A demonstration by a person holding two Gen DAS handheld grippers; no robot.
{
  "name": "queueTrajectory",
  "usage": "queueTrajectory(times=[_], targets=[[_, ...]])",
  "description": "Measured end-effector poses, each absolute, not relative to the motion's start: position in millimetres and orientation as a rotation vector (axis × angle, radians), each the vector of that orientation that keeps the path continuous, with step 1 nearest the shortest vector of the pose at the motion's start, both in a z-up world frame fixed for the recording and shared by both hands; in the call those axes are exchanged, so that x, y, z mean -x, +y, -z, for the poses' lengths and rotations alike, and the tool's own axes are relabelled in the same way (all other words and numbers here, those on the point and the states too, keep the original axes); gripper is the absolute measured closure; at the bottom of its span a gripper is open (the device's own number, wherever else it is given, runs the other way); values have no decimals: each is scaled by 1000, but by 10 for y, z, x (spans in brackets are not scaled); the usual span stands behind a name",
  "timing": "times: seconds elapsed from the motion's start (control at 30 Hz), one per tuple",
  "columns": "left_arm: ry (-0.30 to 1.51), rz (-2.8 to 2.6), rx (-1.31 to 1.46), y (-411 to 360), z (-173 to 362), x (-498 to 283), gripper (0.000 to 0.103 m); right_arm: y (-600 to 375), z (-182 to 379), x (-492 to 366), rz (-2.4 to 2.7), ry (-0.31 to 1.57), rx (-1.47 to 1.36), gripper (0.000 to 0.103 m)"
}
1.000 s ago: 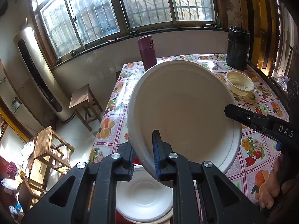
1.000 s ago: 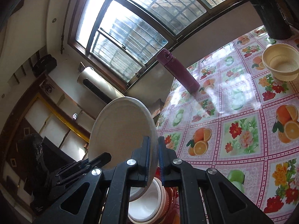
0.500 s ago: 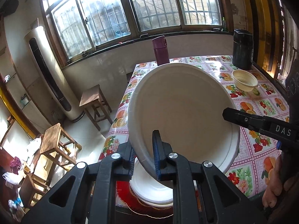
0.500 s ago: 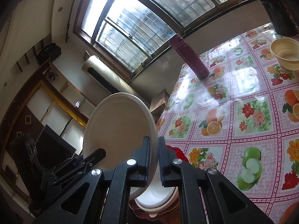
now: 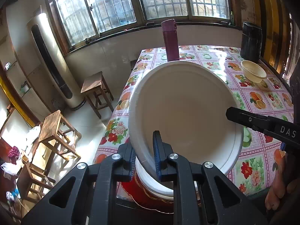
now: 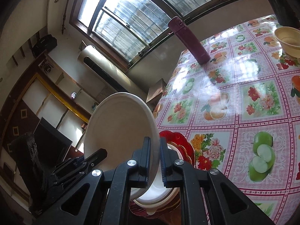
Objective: Organize plates and bowls
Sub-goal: 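Lower the large white bowl onto the stacked white bowl and open both grippers, then move both grippers toward the cream plastic bowl beside the black thermos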
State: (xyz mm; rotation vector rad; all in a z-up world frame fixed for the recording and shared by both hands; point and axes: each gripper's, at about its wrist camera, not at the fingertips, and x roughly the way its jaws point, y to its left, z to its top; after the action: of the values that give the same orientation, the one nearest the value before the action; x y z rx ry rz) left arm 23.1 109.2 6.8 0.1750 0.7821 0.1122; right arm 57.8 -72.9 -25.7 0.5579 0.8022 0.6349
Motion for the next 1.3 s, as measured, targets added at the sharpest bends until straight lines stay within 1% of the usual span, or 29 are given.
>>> queueTrajectory(times=[0.07,0.23,0.4,0.43,0.6,0.67,0.7,0.73,0.83,0.93,0.97,1.0,1.03,1.07,1.13,1.2,1.3], targets=[[820,-112,-150,1157,39,-265,88,-679,336,-599,-634,825,-550,91],[892,-121,-103,1284,300,-277,88,-518,525,-587,-622,866,-493,91],[920,-135,-74,1391,417,-249,88,-376,625,-540,-618,883,-425,91],[924,-136,-68,1411,424,-234,86,-353,633,-527,-620,886,-411,90],[930,-139,-63,1464,449,-182,83,-278,667,-424,-622,879,-362,90],[919,-152,-71,1472,429,-152,76,-268,656,-391,-623,869,-340,90],[908,-163,-79,1468,408,-143,74,-265,636,-375,-617,862,-323,88],[894,-172,-88,1481,386,-120,70,-267,618,-356,-610,854,-307,81],[852,-201,-101,1501,290,-46,51,-325,547,-307,-609,817,-294,63],[755,-247,-135,1493,107,79,49,-435,438,-254,-630,766,-312,54],[716,-267,-154,1471,34,117,45,-488,395,-231,-631,742,-317,53],[673,-284,-169,1444,-42,165,43,-542,352,-212,-630,718,-319,47],[629,-292,-178,1402,-124,212,37,-600,308,-205,-622,693,-321,42],[591,-286,-181,1357,-200,257,29,-664,275,-193,-607,669,-322,39],[530,-253,-172,1239,-348,312,21,-806,222,-205,-578,640,-327,31],[498,-194,-157,1056,-451,315,20,-981,203,-250,-546,626,-346,28],[516,-84,-134,728,-490,220,19,-1280,215,-344,-492,628,-374,26]])
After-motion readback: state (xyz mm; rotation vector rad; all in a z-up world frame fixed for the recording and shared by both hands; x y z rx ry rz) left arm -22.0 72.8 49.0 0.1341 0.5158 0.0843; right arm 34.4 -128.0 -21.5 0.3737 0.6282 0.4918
